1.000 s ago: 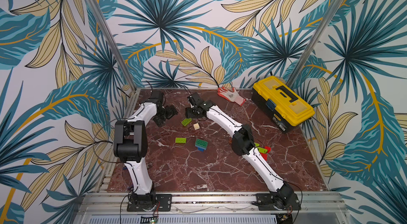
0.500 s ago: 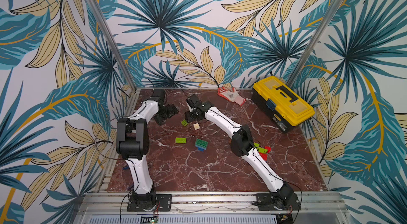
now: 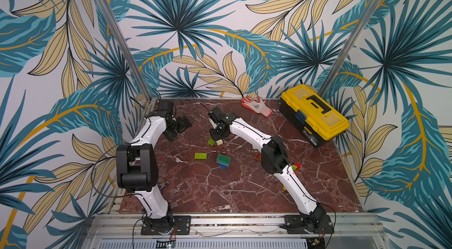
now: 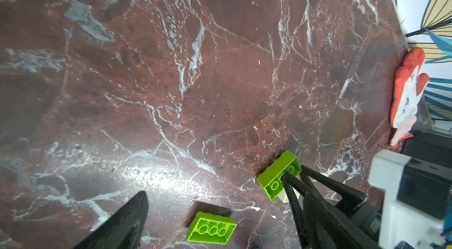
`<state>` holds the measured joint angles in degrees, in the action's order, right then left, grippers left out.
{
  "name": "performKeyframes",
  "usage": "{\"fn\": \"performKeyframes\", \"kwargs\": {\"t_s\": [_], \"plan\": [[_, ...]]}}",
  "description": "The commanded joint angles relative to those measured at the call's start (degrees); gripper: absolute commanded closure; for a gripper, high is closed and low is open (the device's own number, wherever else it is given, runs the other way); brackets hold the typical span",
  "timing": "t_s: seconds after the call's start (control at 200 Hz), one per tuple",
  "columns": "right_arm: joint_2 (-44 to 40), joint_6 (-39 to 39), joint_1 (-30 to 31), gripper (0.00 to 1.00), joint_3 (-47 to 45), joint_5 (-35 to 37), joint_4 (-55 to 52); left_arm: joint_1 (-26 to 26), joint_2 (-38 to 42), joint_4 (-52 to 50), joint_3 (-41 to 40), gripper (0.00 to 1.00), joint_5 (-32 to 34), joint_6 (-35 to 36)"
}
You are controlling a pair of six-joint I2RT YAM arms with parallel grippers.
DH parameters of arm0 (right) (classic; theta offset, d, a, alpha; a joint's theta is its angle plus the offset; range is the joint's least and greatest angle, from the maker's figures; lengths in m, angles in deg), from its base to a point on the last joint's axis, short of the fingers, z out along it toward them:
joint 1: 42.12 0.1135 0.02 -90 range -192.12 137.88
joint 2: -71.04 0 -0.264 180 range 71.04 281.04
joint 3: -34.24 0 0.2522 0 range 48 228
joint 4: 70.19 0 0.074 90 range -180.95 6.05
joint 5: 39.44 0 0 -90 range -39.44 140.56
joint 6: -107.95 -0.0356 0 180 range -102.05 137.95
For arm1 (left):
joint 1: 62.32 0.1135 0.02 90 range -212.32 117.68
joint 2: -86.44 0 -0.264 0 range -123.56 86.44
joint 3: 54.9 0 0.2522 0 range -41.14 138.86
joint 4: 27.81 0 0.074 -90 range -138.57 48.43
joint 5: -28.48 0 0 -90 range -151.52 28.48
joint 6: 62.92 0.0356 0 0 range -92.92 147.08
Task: Assemble a carrot with lego
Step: Move the lego brick at the center of the board.
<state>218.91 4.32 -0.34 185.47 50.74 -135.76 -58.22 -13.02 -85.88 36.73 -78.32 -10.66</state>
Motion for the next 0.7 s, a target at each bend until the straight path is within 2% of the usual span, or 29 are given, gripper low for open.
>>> {"fn": "performKeyframes", "kwargs": {"t_s": [0.0,0.205,0.411,0.591,0.696], "plan": [[-3.4,3.1,0.3,0.59,-6.2,2.8,-4.7,1.1,2.3,-0.2,-1.9,0.01,-2.0,1.9],[-11.4,7.7,-1.3,0.58,-21.2,6.7,-4.1,1.3,3.7,-0.3,-3.6,0.01,-3.2,2.8],[-19.9,7.9,-6.0,0.58,-36.4,10.4,0.0,1.3,4.0,-0.2,-4.3,0.01,-3.7,3.5],[-20.4,9.8,-9.0,0.58,-37.3,12.2,1.1,1.3,3.6,-0.2,-4.3,0.01,-3.7,3.6],[-21.5,10.8,-9.3,0.57,-36.9,10.9,2.1,1.3,3.4,-0.2,-4.3,0.01,-3.4,3.8]]}}
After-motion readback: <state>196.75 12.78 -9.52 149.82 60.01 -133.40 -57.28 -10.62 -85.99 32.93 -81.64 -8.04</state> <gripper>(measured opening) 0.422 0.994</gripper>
